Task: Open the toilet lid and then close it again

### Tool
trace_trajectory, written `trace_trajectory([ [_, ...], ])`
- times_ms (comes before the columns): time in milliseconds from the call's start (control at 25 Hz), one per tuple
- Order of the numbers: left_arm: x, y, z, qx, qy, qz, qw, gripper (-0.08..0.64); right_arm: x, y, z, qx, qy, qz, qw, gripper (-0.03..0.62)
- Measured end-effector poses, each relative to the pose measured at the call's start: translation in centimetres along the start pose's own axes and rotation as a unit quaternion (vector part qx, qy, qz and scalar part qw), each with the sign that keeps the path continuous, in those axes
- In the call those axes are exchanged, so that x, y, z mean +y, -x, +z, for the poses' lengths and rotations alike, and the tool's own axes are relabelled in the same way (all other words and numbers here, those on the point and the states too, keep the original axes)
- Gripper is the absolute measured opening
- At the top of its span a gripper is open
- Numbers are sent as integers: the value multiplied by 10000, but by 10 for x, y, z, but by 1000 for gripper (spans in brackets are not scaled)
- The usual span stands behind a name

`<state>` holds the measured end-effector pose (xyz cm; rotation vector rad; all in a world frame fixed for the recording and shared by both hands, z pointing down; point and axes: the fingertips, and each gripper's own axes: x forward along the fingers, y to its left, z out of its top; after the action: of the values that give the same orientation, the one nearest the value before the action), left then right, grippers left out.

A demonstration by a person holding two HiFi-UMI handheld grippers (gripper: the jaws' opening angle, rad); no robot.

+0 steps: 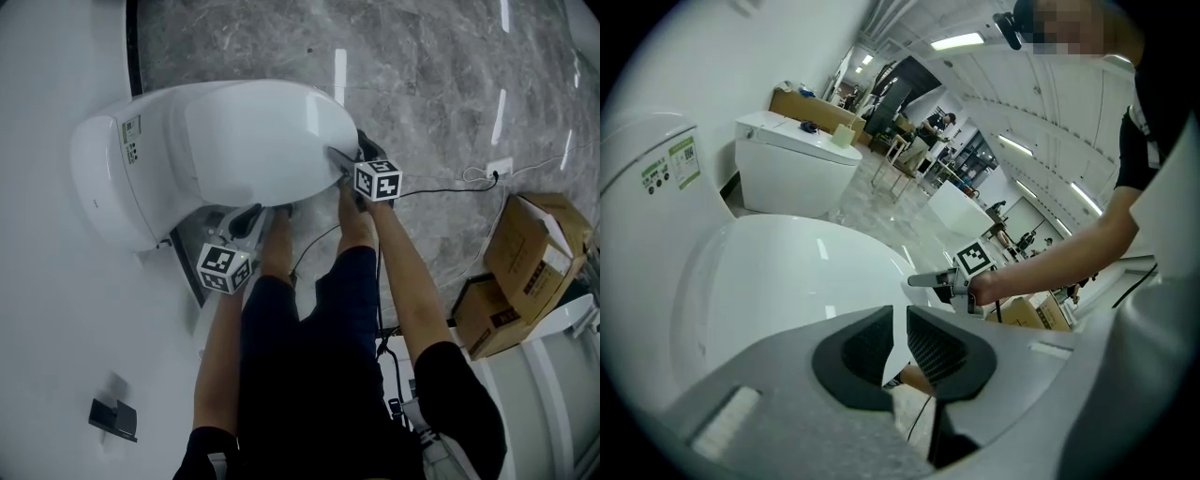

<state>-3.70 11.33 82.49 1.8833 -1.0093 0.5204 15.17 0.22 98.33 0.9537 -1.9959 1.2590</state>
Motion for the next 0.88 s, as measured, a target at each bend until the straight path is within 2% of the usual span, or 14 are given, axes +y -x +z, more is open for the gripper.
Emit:
trace_trajectory([
  [160,-1,-1,2,-18,10,-20,10000,54,3,4,3,-43,-123,-112,9999,394],
  [400,-9,-2,7,-24,-52,-80,10000,54,15,21,11,-59,-137,-53,9999,393],
  [640,-15,4,16,-99,-88,-104,9999,54,22,39,18,-105,-176,-112,9997,363],
  [880,-14,17,25,-133,-116,-74,9998,54,27,60,29,-173,-269,-230,9992,229],
])
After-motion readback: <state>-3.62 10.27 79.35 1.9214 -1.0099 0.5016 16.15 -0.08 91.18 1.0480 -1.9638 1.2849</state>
